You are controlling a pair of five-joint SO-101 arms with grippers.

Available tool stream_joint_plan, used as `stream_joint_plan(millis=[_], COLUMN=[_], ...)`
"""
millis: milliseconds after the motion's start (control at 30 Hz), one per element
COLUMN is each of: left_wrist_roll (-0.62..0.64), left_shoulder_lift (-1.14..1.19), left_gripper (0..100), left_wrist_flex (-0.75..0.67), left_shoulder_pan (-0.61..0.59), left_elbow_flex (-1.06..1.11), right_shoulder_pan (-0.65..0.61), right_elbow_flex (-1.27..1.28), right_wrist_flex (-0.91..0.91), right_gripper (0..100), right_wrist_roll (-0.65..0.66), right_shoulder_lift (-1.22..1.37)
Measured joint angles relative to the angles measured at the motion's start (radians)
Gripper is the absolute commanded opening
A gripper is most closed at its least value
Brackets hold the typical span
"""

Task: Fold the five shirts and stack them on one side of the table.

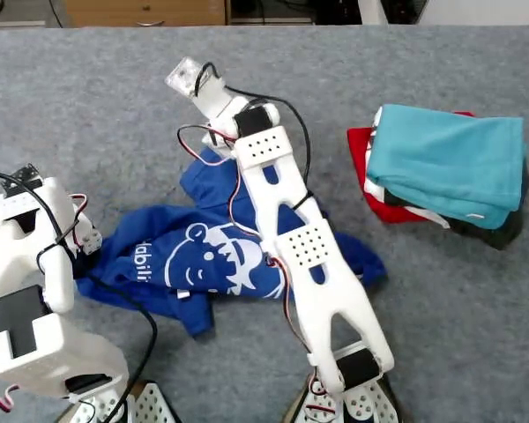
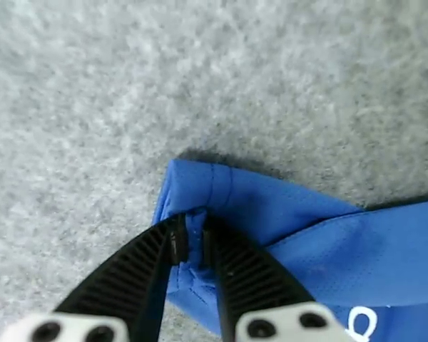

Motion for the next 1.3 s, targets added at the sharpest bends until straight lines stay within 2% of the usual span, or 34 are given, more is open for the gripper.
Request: stream_joint_plan(millis=[200,400,533,700,833,967,1133,1300], left_wrist_roll=[0.0,-0.003,-0.005,-0.087,-0.135,-0.15,-0.176,-0.313], left_shoulder_lift=[0.0,-0.029,-0.103,-0.198,-0.256,-0.324,-0.45,-0.689], left_gripper=[2,2,2,2,2,2,2,2], left_wrist_flex=[0.002,0.149,0.328,0.54,0.608,0.621,0.631,0.634], left_shoulder_pan=[0.0,-0.031,-0.037,-0.038,-0.038,-0.038,-0.038,-0.038], left_elbow_flex=[-0.002,-0.192,-0.463,-0.907,-1.25,-1.496,-1.58,-1.513], right_shoulder_pan=[0.0,0.0,0.0,0.0,0.0,0.0,0.0,0.0], right_elbow_flex=[0.0,-0.061,-0.066,-0.074,-0.075,-0.086,-0.086,-0.094], right_wrist_flex=[0.094,0.199,0.21,0.207,0.161,0.114,0.109,0.172], right_gripper=[0.2,0.2,0.2,0.1,0.1,0.1,0.1,0.1], right_wrist_roll=[-0.034,-0.04,-0.04,-0.04,-0.041,-0.041,-0.041,-0.041], right_shoulder_lift=[-0.206,-0.47,-0.66,-0.896,-1.065,-1.204,-1.355,-1.502])
